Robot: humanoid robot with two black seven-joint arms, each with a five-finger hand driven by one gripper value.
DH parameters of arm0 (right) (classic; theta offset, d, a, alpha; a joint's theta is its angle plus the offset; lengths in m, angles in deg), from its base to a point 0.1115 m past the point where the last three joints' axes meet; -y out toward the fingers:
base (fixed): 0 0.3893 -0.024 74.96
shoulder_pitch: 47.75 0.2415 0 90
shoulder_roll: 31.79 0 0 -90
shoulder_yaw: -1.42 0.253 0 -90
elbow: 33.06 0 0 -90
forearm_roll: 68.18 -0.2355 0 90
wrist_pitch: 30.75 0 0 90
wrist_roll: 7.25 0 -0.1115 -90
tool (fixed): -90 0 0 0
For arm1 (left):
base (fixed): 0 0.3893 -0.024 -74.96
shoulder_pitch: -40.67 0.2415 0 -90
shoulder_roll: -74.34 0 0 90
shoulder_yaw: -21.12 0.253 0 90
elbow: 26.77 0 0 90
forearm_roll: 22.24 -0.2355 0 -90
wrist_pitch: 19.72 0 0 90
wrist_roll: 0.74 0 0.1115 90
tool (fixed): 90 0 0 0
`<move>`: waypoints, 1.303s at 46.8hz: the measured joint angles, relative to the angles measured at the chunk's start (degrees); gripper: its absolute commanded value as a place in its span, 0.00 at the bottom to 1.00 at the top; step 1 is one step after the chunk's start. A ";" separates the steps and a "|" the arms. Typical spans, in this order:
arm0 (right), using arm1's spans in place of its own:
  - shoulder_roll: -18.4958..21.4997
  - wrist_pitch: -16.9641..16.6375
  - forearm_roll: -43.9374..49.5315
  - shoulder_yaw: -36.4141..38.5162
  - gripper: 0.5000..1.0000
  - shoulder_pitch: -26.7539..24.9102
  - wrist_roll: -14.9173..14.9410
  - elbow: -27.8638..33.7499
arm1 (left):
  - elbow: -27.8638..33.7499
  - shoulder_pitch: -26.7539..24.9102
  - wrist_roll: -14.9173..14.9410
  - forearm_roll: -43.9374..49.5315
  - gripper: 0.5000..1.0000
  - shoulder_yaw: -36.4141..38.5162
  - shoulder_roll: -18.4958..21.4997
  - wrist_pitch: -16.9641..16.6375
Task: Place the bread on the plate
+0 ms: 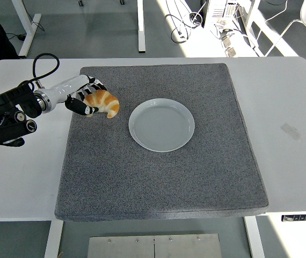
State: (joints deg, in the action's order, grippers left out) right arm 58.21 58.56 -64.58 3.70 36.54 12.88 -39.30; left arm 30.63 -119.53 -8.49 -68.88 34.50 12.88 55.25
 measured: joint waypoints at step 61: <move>0.00 -0.01 0.00 0.00 1.00 0.00 0.00 0.00 | 0.89 -4.96 0.08 -5.78 0.00 -10.80 -5.56 3.56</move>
State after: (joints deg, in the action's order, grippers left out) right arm 58.21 58.55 -64.58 3.70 36.54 12.88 -39.30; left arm 31.52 -124.49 -8.42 -74.66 23.70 7.32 58.81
